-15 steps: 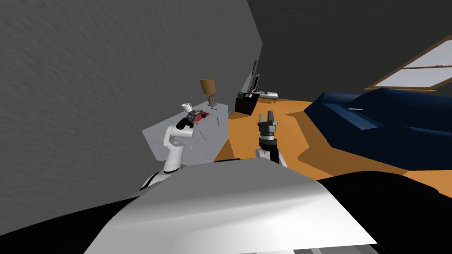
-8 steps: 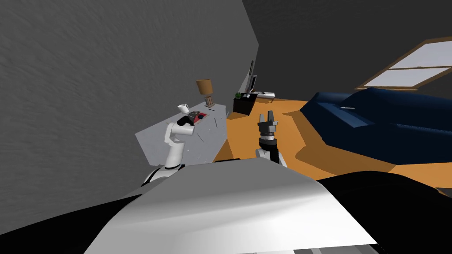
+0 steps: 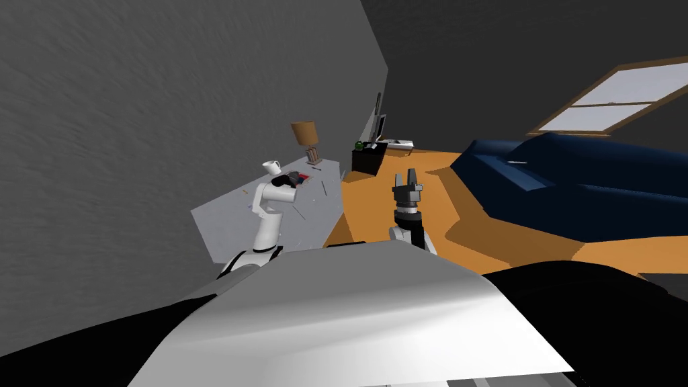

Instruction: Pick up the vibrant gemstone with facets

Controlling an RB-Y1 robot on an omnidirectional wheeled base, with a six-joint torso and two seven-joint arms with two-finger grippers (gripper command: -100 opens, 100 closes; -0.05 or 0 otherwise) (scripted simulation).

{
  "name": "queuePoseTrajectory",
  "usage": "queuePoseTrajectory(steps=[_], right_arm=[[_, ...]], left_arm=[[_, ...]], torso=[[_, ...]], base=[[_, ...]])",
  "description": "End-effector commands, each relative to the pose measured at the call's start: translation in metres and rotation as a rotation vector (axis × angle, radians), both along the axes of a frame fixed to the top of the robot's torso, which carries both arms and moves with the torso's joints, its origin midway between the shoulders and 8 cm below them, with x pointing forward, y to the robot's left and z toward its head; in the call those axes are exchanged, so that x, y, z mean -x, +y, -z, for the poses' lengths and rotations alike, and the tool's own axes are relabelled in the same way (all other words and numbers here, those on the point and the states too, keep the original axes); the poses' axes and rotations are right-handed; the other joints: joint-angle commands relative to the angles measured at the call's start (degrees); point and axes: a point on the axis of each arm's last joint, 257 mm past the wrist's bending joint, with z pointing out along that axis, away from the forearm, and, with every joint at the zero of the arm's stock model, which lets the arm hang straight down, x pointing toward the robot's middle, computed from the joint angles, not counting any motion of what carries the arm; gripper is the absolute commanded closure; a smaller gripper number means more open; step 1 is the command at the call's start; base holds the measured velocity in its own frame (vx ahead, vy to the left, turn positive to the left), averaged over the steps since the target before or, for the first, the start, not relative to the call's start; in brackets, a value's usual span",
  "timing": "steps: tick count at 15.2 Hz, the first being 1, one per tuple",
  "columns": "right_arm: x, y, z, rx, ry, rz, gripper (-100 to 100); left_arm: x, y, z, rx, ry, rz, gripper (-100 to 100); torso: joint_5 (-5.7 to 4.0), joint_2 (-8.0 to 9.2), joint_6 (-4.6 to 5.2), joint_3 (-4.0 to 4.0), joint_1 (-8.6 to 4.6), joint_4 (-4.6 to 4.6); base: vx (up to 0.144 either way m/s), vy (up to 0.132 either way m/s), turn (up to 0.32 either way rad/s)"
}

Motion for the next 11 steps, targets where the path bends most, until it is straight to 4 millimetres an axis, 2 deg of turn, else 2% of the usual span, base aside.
queuePoseTrajectory(steps=[1, 3, 4, 5, 7, 8, 10, 11], right_arm=[[0.0, 0.0, 0.0, 0.0, 0.0, 0.0, 0], [0.0, 0.0, 0.0, 0.0, 0.0, 0.0, 0], [0.0, 0.0, 0.0, 0.0, 0.0, 0.0, 0], [0.0, 0.0, 0.0, 0.0, 0.0, 0.0, 0], [0.0, 0.0, 0.0, 0.0, 0.001, 0.0, 0], [0.0, 0.0, 0.0, 0.0, 0.0, 0.0, 0], [0.0, 0.0, 0.0, 0.0, 0.001, 0.001, 0], [0.0, 0.0, 0.0, 0.0, 0.0, 0.0, 0]], left_arm=[[0.0, 0.001, 0.006, -0.003, 0.031, -0.006, -100], [0.001, 0.001, 0.013, -0.003, 0.062, -0.01, -100], [0.0, 0.001, 0.009, -0.003, 0.041, -0.007, -100], [-0.005, -0.034, 0.009, -0.007, 0.043, 0.086, -100], [-0.005, -0.034, 0.009, -0.007, 0.043, 0.086, -100], [-0.008, -0.067, 0.006, -0.009, 0.037, 0.174, -100], [-0.008, -0.069, 0.007, -0.011, 0.039, 0.179, -100], [-0.008, -0.101, 0.005, -0.02, 0.033, 0.264, -100]], torso=[[0.0, 0.0, 0.0, 0.0, 0.0, 0.0], [0.0, 0.01, 0.01, 0.01, 0.0, 0.0], [0.0, 0.0, 0.01, 0.0, 0.0, 0.0], [0.01, 0.03, -0.01, 0.02, 0.04, 0.01], [0.02, -0.23, -0.12, -0.11, 0.06, -0.03], [0.02, -0.27, -0.09, -0.15, 0.08, -0.06], [0.01, -0.47, -0.12, -0.26, 0.03, -0.1], [0.01, -0.44, -0.08, -0.25, 0.03, -0.1]], base=[[0.026, -0.035, -0.041], [0.031, -0.039, -0.063], [0.021, -0.022, -0.024], [0.072, -0.026, 0.324], [0.117, -0.034, 0.489], [0.145, -0.041, 0.424], [0.142, -0.052, 0.486], [0.144, -0.068, 0.435]])
